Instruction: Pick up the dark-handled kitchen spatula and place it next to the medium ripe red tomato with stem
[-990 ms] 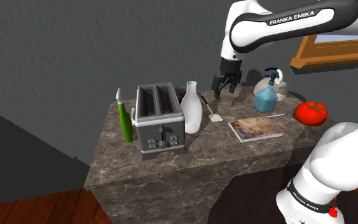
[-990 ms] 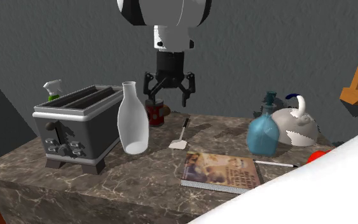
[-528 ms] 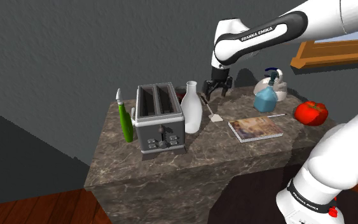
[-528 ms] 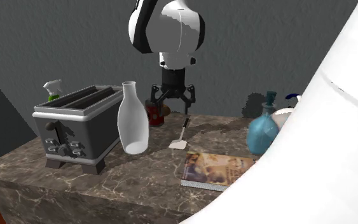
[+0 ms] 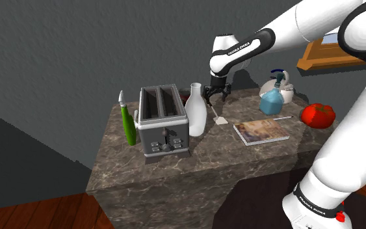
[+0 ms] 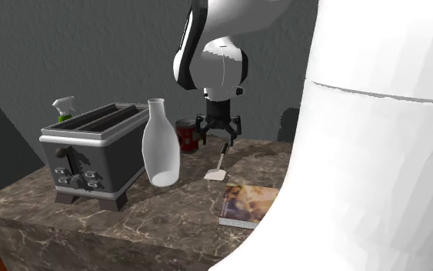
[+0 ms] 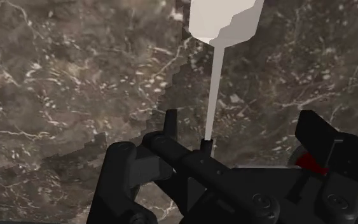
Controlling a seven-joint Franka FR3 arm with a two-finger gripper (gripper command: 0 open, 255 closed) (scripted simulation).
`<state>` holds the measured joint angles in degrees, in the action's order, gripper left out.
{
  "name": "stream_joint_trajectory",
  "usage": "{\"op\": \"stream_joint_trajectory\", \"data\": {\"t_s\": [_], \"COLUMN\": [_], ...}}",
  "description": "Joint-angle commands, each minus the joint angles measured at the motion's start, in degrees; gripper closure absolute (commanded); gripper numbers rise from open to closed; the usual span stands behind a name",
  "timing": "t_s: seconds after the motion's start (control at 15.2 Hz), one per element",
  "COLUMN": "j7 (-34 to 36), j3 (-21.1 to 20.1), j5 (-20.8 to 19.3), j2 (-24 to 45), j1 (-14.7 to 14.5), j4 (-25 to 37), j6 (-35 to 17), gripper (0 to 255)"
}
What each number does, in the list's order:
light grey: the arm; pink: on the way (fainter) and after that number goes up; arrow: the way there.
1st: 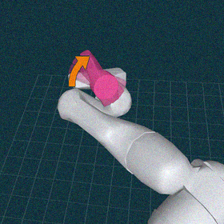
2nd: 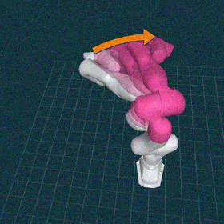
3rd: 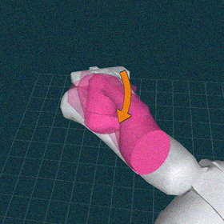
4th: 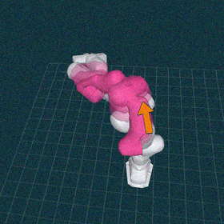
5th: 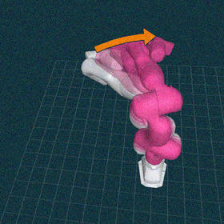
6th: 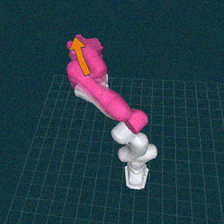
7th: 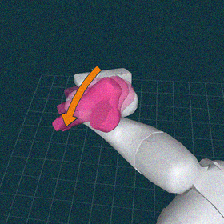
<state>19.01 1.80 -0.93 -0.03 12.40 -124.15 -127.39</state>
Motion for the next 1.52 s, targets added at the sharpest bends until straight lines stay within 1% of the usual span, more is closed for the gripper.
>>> {"op": "stream_joint_trajectory", "data": {"t_s": [0.0,0.07,0.59,1.06,1.12,1.45], "j7": [2.0,2.7,2.6,2.6,2.6,2.6], "j3": [0.5,0.8,0.9,0.9,0.9,0.9], "j5": [-0.4,-0.5,-0.3,-0.3,-0.3,-0.3], "j2": [4.1,5.5,9.1,9.1,9.1,9.1], "j1": [0.5,0.7,0.8,0.8,0.8,0.8], "j4": [2.5,3.5,1.7,1.8,1.8,1.8], "j6": [-1.8,-2.3,-7.6,-7.6,-7.6,-7.6], "gripper": [0,0,0,0,255,255]}}
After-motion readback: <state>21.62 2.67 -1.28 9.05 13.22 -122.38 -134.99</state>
